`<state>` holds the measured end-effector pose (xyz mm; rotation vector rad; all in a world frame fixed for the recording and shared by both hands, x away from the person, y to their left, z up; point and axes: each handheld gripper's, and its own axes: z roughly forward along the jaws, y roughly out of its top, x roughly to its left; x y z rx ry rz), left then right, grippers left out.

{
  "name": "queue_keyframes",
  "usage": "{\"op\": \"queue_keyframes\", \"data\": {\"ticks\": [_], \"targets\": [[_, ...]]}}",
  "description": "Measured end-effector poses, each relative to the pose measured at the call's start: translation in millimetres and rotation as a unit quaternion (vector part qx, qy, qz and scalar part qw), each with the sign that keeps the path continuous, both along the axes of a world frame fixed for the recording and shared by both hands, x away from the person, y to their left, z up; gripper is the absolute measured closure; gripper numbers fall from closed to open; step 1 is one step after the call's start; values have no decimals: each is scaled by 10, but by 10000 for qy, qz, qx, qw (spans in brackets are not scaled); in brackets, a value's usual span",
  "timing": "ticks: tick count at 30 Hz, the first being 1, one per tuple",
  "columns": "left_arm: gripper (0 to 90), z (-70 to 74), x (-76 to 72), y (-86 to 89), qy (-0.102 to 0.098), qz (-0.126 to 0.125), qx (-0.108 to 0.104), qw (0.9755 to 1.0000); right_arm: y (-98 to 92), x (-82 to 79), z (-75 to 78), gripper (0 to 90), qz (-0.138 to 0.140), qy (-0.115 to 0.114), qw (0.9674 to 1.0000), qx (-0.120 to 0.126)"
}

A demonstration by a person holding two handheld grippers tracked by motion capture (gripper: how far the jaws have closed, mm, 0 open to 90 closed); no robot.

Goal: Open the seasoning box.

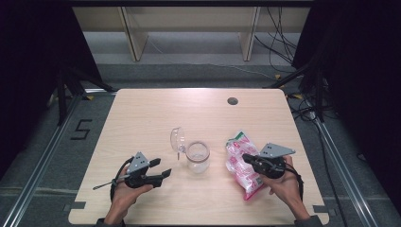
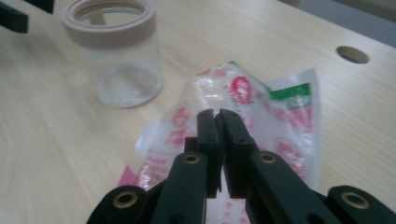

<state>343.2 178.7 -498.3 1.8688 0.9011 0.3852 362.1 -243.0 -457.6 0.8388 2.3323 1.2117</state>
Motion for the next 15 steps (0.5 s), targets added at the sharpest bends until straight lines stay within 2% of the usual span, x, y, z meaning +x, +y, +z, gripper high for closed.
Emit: {"op": "queue_keyframes", "data": {"ticks": [2,3,6,7,8,9,10,15], "targets": [[377,9,6,13,-22,-43,64,10000,29,-20,-15,880,49,28,10000,-73],[389,2,4,12,-32,-52,40,10000,64,-42,-37,880,159,19,9998,-122],[392,6,-2,10,-27,-41,83,10000,97,-64,-62,880,168,80,9997,-134],[392,6,1,5,-28,-41,41,10000,119,-74,-79,880,169,93,9997,-128],[391,6,4,7,-53,-49,61,10000,152,-74,-106,887,243,62,9995,-216],[390,-3,-1,2,-19,-29,58,10000,180,-92,-124,888,225,157,9994,-211],[388,-3,-1,2,-19,-29,58,10000,180,-92,-124,888,225,157,9994,-211],[379,-5,9,2,-55,-70,109,9999,286,-73,-196,896,314,135,9983,-467]]}}
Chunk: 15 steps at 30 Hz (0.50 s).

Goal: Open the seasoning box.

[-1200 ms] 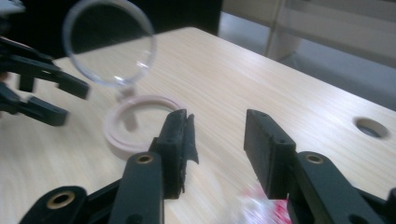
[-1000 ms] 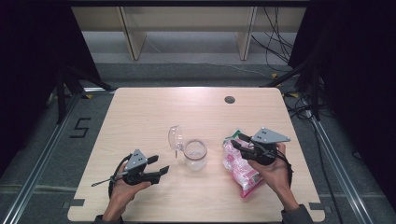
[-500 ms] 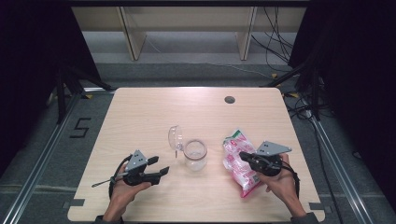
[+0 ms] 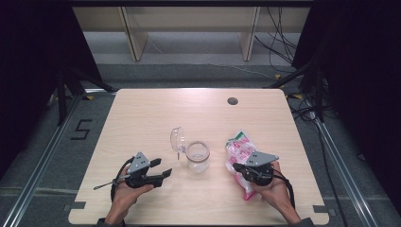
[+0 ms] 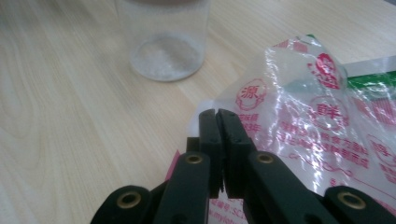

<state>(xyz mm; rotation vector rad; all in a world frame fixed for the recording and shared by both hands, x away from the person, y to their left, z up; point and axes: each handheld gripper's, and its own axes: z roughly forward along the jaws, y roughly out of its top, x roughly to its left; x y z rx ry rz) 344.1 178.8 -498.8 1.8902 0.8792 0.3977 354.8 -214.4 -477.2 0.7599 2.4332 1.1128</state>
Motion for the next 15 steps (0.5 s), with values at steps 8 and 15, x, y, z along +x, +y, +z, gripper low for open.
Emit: {"op": "queue_keyframes", "data": {"ticks": [8,15], "targets": [[379,0,-10,-25,38,-18,-70,10000,29,130,-85,900,-157,29,9991,-389],[380,2,-10,-28,35,-6,-30,10000,-93,216,-113,900,-435,274,9976,-472]]}}
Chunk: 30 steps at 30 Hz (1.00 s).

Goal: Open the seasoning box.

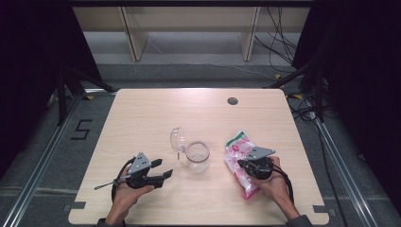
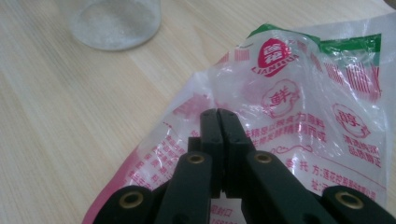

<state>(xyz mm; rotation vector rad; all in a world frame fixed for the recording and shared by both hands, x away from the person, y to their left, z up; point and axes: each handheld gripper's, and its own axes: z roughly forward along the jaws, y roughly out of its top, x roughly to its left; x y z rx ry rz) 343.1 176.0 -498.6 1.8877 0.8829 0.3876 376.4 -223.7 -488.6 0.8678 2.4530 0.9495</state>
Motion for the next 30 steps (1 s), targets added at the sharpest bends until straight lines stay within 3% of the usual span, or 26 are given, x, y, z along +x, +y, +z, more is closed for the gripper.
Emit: {"op": "queue_keyframes", "data": {"ticks": [3,8,12,19,25,27,28,29,30], "targets": [[380,-8,-8,-3,25,-13,29,10000,-5,1,-7,900,-93,69,9999,-89],[380,-8,-15,-19,18,-8,-29,10000,-39,29,-5,900,-134,-50,9995,-268],[380,-3,-12,-3,42,-3,-49,10000,-114,37,10,900,-371,34,9989,-290],[378,-4,-14,3,20,-3,11,10000,-367,61,42,900,-790,126,9967,-100],[376,2,-12,4,8,-27,-12,10000,-526,59,60,900,-966,177,9952,-33],[376,12,-11,9,-14,-10,14,10000,-577,40,62,900,-1108,250,9935,120],[376,7,-13,7,5,-7,-21,10000,-617,51,73,900,-1040,167,9944,46],[376,6,-15,7,3,-13,-10,10000,-638,49,66,900,-1085,109,9939,131],[375,8,-19,6,-1,6,12,10000,-652,30,71,900,-1151,263,9929,141]]}}
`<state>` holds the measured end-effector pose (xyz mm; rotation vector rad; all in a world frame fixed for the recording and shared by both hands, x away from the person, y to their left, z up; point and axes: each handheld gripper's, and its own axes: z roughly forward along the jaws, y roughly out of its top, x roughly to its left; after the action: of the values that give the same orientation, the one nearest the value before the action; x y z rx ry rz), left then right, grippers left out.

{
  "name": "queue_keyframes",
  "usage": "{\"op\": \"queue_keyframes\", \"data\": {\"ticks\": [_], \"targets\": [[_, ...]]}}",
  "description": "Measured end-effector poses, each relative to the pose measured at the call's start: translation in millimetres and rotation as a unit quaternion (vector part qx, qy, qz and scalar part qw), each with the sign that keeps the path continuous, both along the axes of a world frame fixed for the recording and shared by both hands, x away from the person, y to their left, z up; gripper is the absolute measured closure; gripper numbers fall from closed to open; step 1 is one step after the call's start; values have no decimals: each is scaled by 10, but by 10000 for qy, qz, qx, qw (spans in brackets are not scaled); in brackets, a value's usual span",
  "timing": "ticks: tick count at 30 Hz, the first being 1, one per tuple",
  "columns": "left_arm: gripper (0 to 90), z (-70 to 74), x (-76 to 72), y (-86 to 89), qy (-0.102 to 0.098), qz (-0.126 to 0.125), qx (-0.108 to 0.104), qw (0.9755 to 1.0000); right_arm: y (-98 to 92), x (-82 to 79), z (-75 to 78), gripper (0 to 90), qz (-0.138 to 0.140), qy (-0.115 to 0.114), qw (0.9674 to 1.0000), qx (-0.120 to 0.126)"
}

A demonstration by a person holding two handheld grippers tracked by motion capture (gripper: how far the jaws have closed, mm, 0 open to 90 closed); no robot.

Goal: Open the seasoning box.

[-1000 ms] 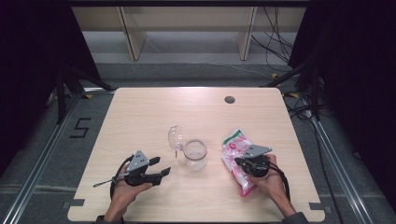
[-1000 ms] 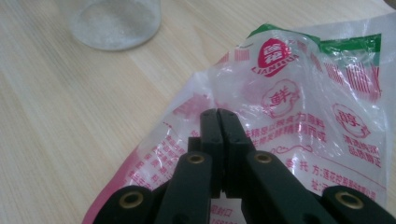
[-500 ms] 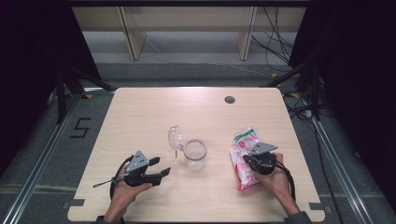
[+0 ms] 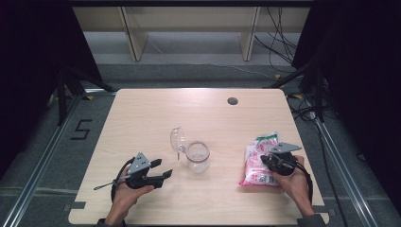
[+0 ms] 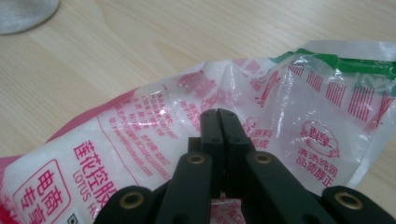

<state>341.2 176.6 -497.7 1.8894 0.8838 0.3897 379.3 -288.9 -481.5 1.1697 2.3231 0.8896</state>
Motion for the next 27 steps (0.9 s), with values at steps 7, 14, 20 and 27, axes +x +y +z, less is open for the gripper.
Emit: {"op": "queue_keyframes", "data": {"ticks": [7,14,20,27], "targets": [[371,18,-6,18,-10,30,-26,10000,-149,-121,10,900,-109,-7,9999,128],[356,23,-5,15,-16,26,-8,10000,-326,-343,37,900,-227,2,9987,456],[350,12,-3,11,11,4,-10,10000,-420,-536,129,814,-560,-269,9939,915],[344,19,-8,15,15,13,-13,10000,-713,-637,139,592,-1278,-671,9803,1348]]}}
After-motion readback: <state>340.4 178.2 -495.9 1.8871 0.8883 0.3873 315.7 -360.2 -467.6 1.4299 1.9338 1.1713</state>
